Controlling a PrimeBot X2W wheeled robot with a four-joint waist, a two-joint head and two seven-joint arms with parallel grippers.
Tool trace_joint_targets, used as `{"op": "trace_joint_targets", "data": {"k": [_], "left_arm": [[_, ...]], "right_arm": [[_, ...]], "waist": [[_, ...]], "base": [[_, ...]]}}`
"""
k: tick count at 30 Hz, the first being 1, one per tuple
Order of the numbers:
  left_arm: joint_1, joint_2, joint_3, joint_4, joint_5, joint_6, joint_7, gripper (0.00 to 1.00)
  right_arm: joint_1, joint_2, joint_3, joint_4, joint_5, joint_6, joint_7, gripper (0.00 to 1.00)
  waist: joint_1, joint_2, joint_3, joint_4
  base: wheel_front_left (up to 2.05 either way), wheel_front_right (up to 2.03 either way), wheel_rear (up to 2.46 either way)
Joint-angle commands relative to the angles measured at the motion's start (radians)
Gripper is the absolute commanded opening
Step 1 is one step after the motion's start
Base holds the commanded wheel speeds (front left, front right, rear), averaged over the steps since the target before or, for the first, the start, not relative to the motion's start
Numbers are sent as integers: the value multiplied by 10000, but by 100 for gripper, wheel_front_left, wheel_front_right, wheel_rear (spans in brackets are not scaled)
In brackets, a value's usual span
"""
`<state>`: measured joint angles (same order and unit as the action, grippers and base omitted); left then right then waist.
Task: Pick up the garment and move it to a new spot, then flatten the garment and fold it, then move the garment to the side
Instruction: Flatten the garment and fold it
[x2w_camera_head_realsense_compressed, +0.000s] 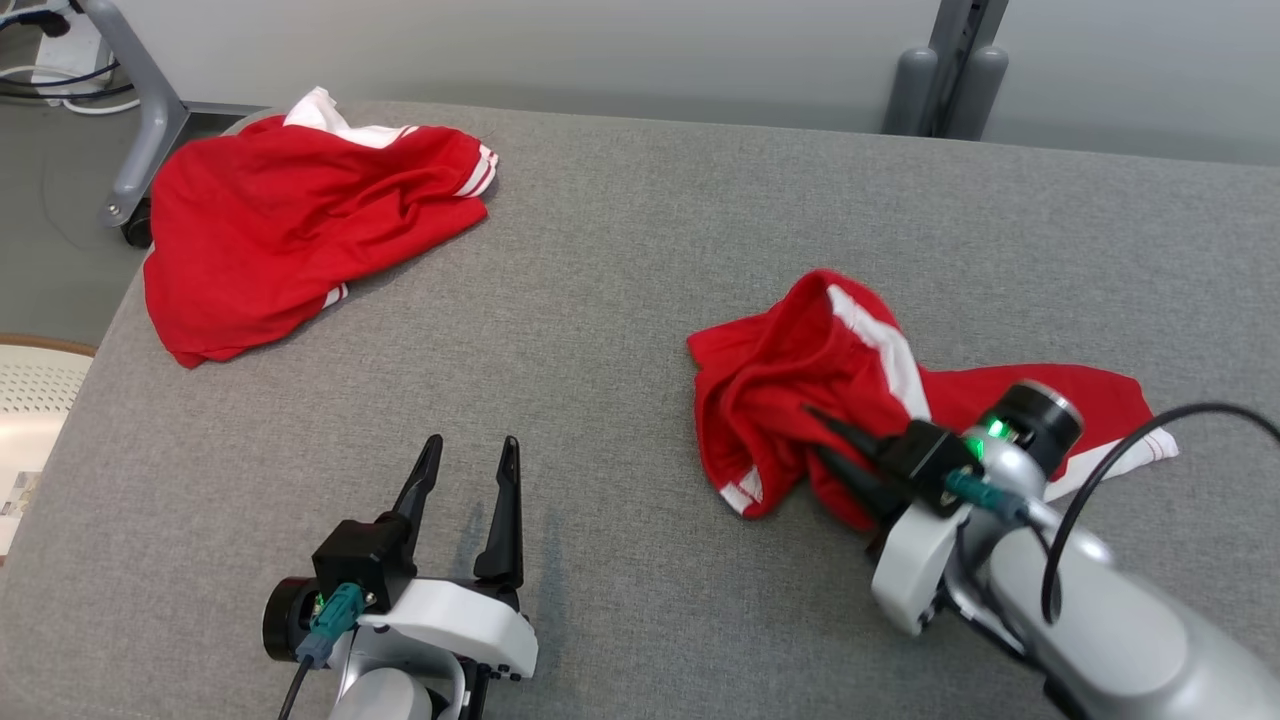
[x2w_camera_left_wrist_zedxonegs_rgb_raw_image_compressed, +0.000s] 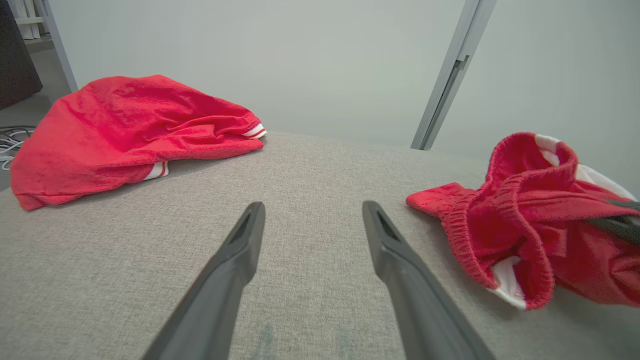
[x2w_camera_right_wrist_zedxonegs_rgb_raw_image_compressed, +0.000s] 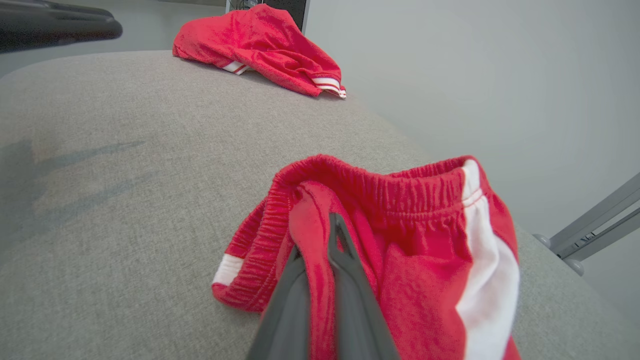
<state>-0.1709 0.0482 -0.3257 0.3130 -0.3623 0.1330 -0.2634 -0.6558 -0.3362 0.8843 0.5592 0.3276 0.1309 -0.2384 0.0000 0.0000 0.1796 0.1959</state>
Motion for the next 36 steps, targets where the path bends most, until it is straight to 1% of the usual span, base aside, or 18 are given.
{"op": "trace_joint_targets", "data": {"k": [1, 5, 8, 16, 17, 18, 20, 24, 29, 32, 36], "left_arm": [[-3, 40, 53, 1, 44, -13, -19, 100], [-12, 42, 93, 4, 56, -7, -19, 100], [-8, 42, 137, 18, 76, -28, -19, 100], [-17, 42, 118, 79, 87, -60, -19, 100], [3, 42, 118, 88, 91, -64, -19, 100], [31, 42, 118, 98, 99, -71, -19, 100], [87, 41, 125, 120, 111, -72, -19, 100], [189, 41, 113, 151, 123, -74, -19, 100], [356, 41, 139, 176, 199, -93, -19, 100], [411, 42, 173, 197, 232, -123, -19, 100], [499, 41, 223, 152, 282, -142, -19, 100]], "right_arm": [[352, 102, 247, -169, -141, -3, -88, 0], [537, 306, 444, -206, -186, -3, -62, 0], [723, 661, 525, -49, -230, -3, -78, 0], [768, 1594, 557, 1115, -886, -3, -123, 0], [781, 1691, 550, 1243, -964, -3, -151, 7], [813, 1781, 553, 1316, -1000, -3, -181, 34], [888, 1938, 535, 1390, -1022, -3, -234, 100], [1079, 2020, 387, 1232, -995, -3, -283, 100], [1732, 1703, -342, -1, -1036, -3, -277, 100], [2277, 1510, -1073, -748, -1193, -3, -280, 100], [3130, 1377, -2592, -1645, -1512, -3, -283, 100]], "waist": [[0, 0, -26, -55], [0, 0, -38, -122], [0, 0, -48, -188], [0, 0, -158, -224], [0, 0, -179, -229], [0, 0, -206, -236], [0, 0, -268, -265], [0, 0, -416, -350], [0, 0, -661, -553], [0, 0, -781, -674], [0, 0, -929, -847]], "base": [[0, 0, 0], [0, 0, 0], [0, 0, 0], [0, 0, 0], [0, 0, 0], [0, 0, 0], [0, 0, 0], [0, 0, 0], [0, 0, 0], [0, 0, 0], [0, 0, 0]]}}
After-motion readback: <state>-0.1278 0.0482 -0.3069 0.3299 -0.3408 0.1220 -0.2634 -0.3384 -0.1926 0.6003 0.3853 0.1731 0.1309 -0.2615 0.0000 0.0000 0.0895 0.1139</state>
